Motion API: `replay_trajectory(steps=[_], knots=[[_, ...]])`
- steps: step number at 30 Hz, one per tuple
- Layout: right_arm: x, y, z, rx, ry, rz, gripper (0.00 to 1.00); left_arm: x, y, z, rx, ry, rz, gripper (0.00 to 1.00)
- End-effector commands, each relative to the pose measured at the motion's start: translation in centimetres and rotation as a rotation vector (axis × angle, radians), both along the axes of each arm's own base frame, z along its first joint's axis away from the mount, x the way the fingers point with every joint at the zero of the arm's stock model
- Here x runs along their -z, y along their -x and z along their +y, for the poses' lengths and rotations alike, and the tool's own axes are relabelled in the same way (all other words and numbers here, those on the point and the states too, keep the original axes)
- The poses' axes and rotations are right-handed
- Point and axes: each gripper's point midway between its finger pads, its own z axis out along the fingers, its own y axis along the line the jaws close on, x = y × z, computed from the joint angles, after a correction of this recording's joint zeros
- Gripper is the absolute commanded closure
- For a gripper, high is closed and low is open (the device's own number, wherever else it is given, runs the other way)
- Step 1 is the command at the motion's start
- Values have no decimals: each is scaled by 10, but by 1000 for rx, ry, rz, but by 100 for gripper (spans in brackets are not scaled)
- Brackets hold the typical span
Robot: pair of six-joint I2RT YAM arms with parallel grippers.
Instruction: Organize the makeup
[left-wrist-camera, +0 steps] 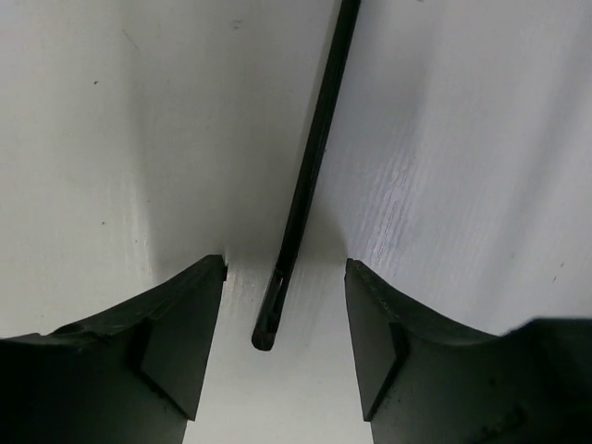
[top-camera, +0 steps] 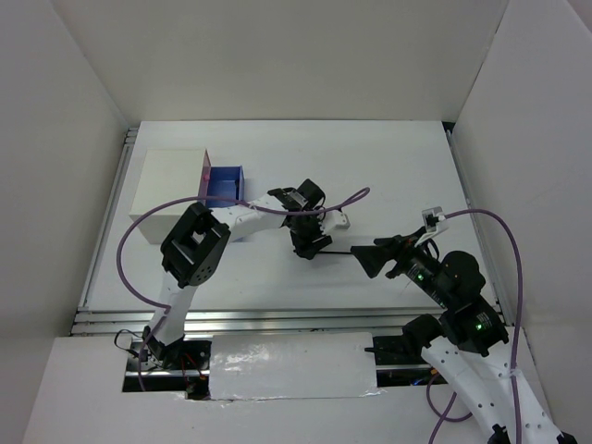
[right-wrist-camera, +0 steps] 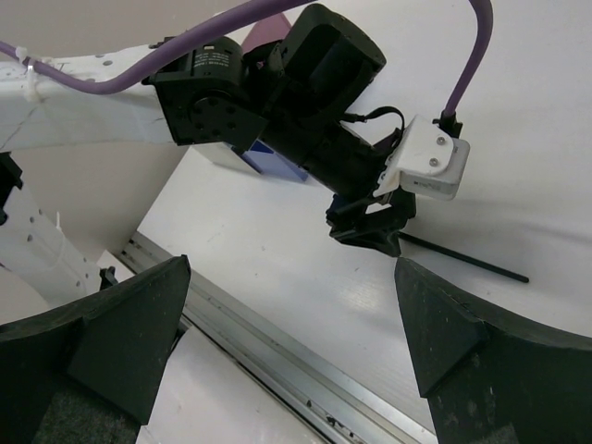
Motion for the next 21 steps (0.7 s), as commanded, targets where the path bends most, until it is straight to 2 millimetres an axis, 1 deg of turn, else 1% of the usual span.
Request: replay_trajectory(steps=[1, 3, 4, 5, 6, 7, 9, 13, 16, 17, 18, 20, 21], knots=[[-8, -3, 2, -3, -17, -33, 0, 18, 1, 10, -30, -48, 15, 35], [-7, -3, 2, -1, -15, -33, 0, 22, 1, 12, -38, -60, 19, 40], [-7, -3, 2, -1, -14, -33, 0, 25, 1, 13, -43, -68, 21, 48], [-6, -3, 1, 5, -13, -30, 0, 28, 2, 15, -50, -79, 23, 55], [-6, -3, 1, 5, -13, -32, 0, 30, 2, 16, -56, -87, 24, 71], [-6, -3, 0, 9, -12, -33, 0, 35, 2, 18, -64, -102, 28, 73], [-6, -2, -1, 11, -13, -36, 0, 42, 2, 22, -73, -131, 35, 73], [-4, -2, -2, 15, -11, -35, 0, 50, 6, 27, -84, -155, 49, 75], [-5, -3, -2, 16, -14, -37, 0, 54, 7, 30, -92, -168, 54, 78], [-4, -2, -1, 13, -13, -36, 0, 54, 5, 30, -96, -176, 50, 87], [-5, -3, -1, 14, -13, -38, 0, 55, 6, 32, -99, -184, 54, 93], [-5, -3, -1, 14, -12, -37, 0, 55, 5, 32, -104, -182, 44, 100], [-4, -3, -2, 17, -12, -34, 0, 49, 2, 30, -112, -162, 26, 100]])
